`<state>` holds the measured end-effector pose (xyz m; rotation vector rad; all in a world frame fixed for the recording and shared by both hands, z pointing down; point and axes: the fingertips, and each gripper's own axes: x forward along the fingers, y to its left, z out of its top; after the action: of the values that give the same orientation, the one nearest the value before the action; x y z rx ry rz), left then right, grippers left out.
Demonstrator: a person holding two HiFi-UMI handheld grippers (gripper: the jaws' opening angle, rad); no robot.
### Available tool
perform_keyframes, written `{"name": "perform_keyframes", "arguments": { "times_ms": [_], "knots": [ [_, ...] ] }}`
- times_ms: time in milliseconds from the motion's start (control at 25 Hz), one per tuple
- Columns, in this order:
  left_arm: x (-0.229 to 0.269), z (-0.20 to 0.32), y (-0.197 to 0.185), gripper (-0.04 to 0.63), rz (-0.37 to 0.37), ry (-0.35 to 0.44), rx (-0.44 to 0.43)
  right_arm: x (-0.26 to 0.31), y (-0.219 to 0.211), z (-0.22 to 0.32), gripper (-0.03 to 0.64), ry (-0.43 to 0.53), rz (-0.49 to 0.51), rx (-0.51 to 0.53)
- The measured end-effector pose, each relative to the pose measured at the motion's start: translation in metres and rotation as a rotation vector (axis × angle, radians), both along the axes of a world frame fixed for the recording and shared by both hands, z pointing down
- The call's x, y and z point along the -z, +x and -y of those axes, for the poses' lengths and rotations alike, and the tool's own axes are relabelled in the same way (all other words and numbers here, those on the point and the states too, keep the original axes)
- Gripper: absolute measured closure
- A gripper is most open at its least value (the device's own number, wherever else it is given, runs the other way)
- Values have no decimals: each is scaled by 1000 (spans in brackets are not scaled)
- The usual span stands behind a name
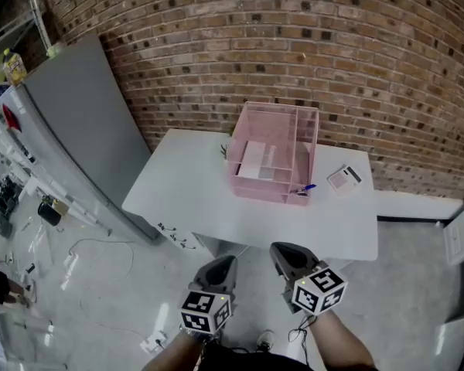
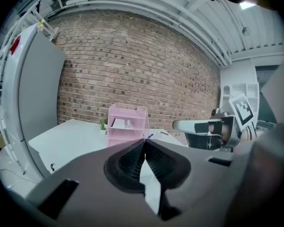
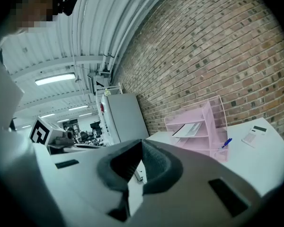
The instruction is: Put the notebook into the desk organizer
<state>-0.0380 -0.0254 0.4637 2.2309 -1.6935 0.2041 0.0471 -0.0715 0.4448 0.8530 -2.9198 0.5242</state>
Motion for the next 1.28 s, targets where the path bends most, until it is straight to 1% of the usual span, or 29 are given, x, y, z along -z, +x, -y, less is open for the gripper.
{"name": "perform_keyframes", "arguments": {
  "times_ms": [120, 320, 520, 840, 1040, 1280],
  "knots": [
    [0, -14, -12, 589, 2, -4, 16, -3, -13, -14, 614, -5, -2, 18],
    [1, -24, -28, 589, -8, 1, -1, -7, -32, -27, 614, -7, -1, 0],
    [3, -27, -42, 589, -28, 11, -63, -7, -46, -41, 614, -2, -18, -57],
    [11, -32, -46, 589, -64, 26, -190, 1, -49, -60, 614, 3, -43, -175],
    [12, -36, -54, 589, -79, 23, -235, 2, -55, -69, 614, -6, -51, -222],
    [12, -39, -62, 589, -91, 21, -261, 2, -63, -77, 614, -5, -56, -248]
  ]
}}
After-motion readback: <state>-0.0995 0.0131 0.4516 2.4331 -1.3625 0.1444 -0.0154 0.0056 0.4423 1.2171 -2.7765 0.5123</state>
